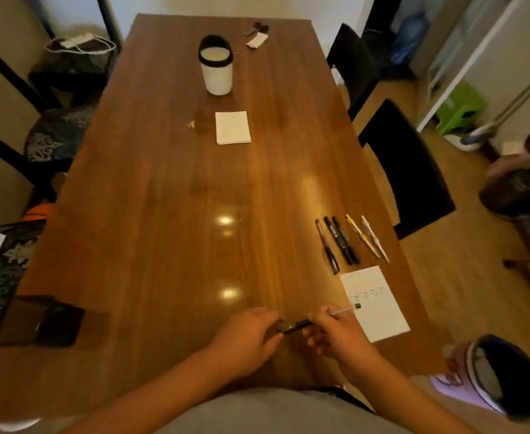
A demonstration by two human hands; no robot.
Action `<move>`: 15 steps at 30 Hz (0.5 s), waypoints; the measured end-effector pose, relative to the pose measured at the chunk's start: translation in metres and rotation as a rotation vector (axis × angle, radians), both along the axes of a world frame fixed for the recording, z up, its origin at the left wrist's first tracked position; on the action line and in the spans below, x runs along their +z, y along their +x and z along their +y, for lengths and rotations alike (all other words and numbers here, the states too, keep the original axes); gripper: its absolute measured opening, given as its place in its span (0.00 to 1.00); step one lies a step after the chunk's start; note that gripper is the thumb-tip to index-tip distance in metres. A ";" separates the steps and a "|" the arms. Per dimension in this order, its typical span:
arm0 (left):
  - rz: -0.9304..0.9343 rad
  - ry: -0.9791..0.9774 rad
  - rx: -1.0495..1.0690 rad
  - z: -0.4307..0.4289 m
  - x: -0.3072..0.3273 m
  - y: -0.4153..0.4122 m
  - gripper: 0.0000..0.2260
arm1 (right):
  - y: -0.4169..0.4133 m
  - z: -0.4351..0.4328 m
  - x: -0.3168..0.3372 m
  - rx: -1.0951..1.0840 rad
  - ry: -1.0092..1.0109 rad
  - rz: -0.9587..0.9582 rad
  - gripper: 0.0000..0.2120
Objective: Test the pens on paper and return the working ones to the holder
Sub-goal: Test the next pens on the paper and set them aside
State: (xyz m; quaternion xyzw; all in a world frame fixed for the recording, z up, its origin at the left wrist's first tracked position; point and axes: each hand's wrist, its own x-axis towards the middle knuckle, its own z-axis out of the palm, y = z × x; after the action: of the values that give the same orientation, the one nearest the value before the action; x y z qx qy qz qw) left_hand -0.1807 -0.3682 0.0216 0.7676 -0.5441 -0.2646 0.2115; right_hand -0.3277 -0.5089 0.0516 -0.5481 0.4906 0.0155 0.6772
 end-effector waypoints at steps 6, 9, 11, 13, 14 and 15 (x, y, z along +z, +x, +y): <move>-0.037 0.023 0.028 -0.066 0.007 -0.065 0.05 | -0.049 -0.063 -0.007 0.046 0.103 -0.035 0.10; -0.014 0.049 0.061 -0.094 0.006 -0.096 0.05 | -0.072 -0.095 -0.011 0.111 0.136 -0.033 0.10; 0.018 0.066 0.104 -0.110 0.006 -0.116 0.06 | -0.087 -0.116 -0.012 0.136 0.162 -0.042 0.10; 0.060 0.069 0.172 -0.125 0.007 -0.135 0.07 | -0.103 -0.136 -0.012 0.129 0.198 -0.067 0.11; 0.086 0.068 0.206 -0.131 0.008 -0.143 0.07 | -0.110 -0.144 -0.012 0.126 0.215 -0.081 0.11; 0.112 0.068 0.234 -0.136 0.009 -0.151 0.07 | -0.117 -0.151 -0.012 0.132 0.233 -0.091 0.11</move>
State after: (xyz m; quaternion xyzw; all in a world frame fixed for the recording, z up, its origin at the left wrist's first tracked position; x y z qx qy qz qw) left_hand -0.3314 -0.5044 0.0303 0.8165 -0.4289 -0.2988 0.2450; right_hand -0.4448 -0.6600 0.0397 -0.4971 0.4170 0.0920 0.7553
